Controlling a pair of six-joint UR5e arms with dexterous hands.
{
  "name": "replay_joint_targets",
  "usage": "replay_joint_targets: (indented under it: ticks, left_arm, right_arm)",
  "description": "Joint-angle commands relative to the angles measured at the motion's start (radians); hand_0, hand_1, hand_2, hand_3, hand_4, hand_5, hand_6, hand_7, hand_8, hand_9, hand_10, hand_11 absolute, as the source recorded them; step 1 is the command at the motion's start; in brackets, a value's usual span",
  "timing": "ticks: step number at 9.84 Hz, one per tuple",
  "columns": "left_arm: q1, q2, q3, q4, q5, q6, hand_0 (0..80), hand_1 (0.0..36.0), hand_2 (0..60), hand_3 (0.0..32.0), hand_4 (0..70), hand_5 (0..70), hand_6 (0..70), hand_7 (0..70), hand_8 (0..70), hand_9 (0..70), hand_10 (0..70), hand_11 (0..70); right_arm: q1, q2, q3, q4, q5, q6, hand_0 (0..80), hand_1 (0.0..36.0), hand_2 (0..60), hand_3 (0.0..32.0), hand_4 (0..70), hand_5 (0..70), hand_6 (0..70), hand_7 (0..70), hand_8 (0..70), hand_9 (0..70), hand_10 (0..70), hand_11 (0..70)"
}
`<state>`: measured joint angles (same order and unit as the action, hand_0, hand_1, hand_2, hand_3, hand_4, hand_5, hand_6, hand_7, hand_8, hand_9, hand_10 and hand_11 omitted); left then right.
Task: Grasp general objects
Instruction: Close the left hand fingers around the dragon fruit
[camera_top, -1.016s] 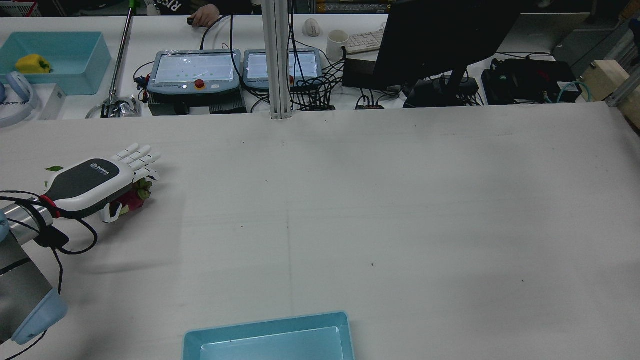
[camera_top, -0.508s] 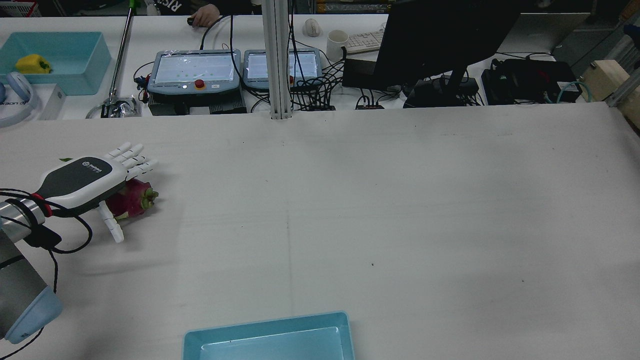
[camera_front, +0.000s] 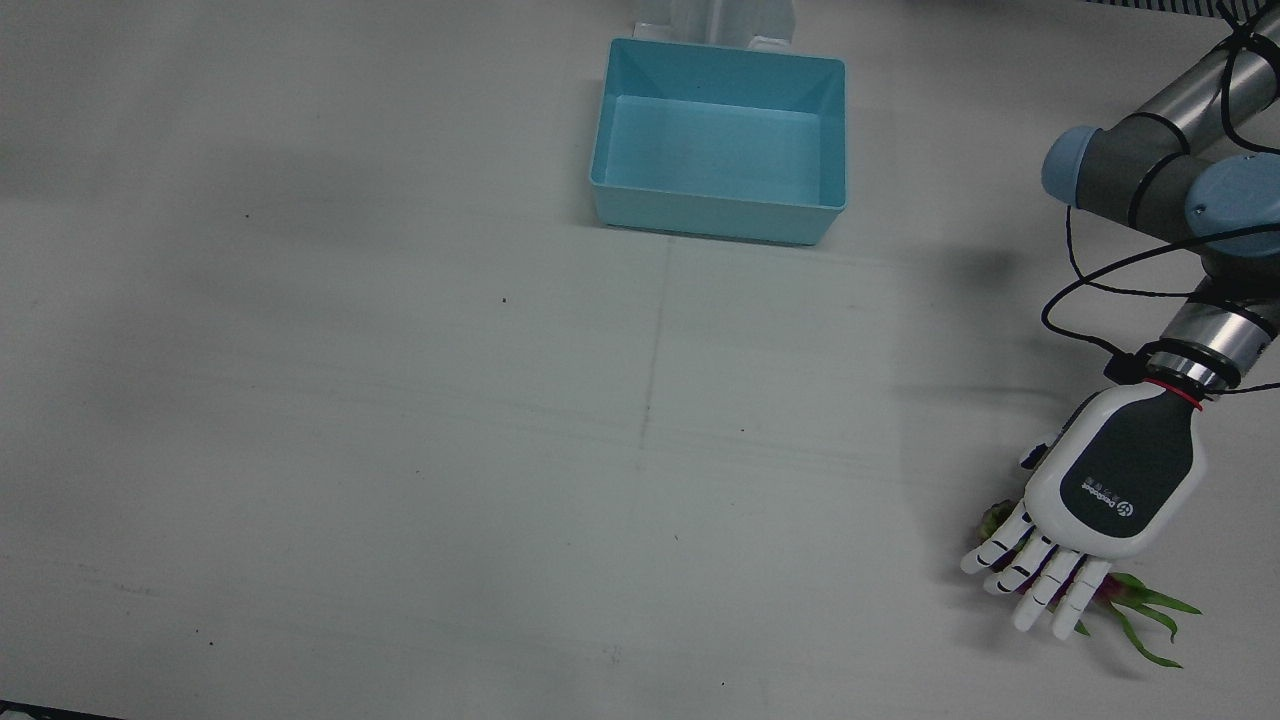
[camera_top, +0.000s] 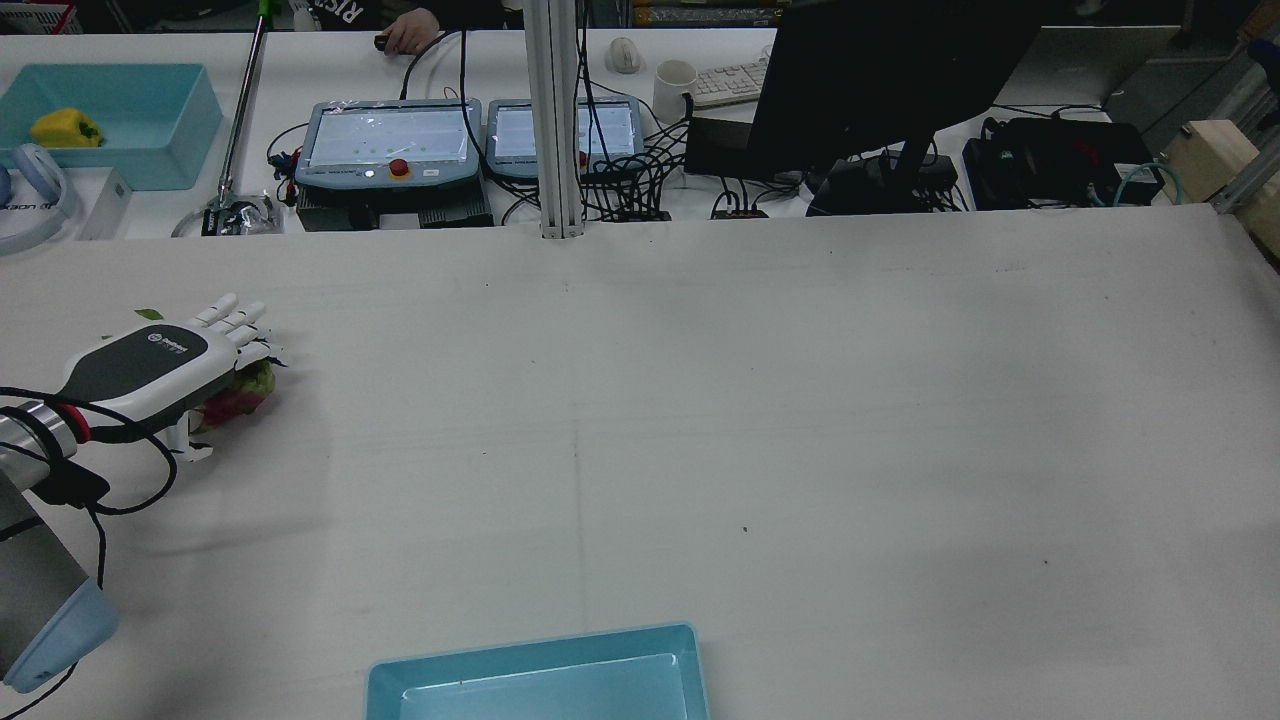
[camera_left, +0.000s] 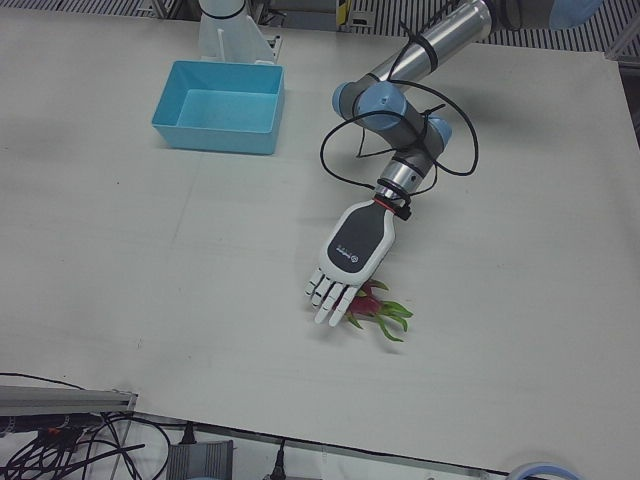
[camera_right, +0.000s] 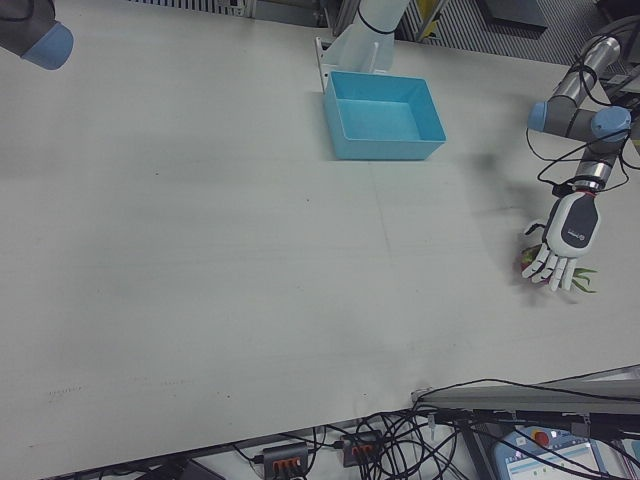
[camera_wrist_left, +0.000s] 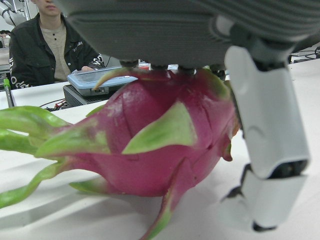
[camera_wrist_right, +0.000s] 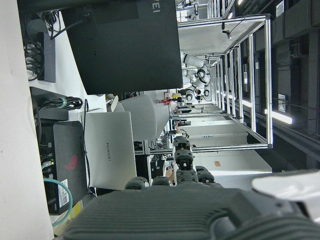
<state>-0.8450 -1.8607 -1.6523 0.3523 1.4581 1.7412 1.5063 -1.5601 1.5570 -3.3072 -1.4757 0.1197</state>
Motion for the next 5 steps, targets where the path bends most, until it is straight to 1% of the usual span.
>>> replay_joint_targets:
  ticks: [1,2,3,4,5]
  left_arm:
    - [-0.035,-0.006,-0.018,0.019,-0.016,0.001,80.0,36.0,60.0,5.0,0.0,10.0,0.0,15.7,0.0,1.7,0.0,0.0]
    - [-0.055,-0.006,-0.041,0.017,-0.016,0.003,80.0,36.0,60.0,4.4,0.0,0.4,0.0,11.9,0.0,0.9,0.0,0.0]
    - [-0.066,-0.006,-0.052,0.016,-0.016,0.014,80.0,36.0,60.0,3.4,0.0,0.0,0.0,9.8,0.0,0.5,0.0,0.0]
    - [-0.062,-0.006,-0.047,0.014,-0.016,0.055,80.0,36.0,60.0,4.4,0.0,0.0,0.0,10.0,0.0,0.6,0.0,0.0]
    - [-0.059,-0.005,-0.043,0.001,-0.016,0.107,80.0,36.0,60.0,4.2,0.0,0.0,0.0,9.8,0.0,0.5,0.0,0.0]
  right_arm:
    - [0.0,0.0,0.0,0.0,0.0,0.0,0.0,0.0,0.0,0.0,0.0,0.0,0.0,0.0,0.0,0.0,0.0,0.0]
    - [0.0,0.0,0.0,0.0,0.0,0.0,0.0,0.0,0.0,0.0,0.0,0.0,0.0,0.0,0.0,0.0,0.0,0.0]
    - [0.0,0.0,0.0,0.0,0.0,0.0,0.0,0.0,0.0,0.0,0.0,0.0,0.0,0.0,0.0,0.0,0.0,0.0]
    - [0.0,0.0,0.0,0.0,0.0,0.0,0.0,0.0,0.0,0.0,0.0,0.0,0.0,0.0,0.0,0.0,0.0,0.0]
    - [0.0,0.0,0.0,0.0,0.0,0.0,0.0,0.0,0.0,0.0,0.0,0.0,0.0,0.0,0.0,0.0,0.0,0.0]
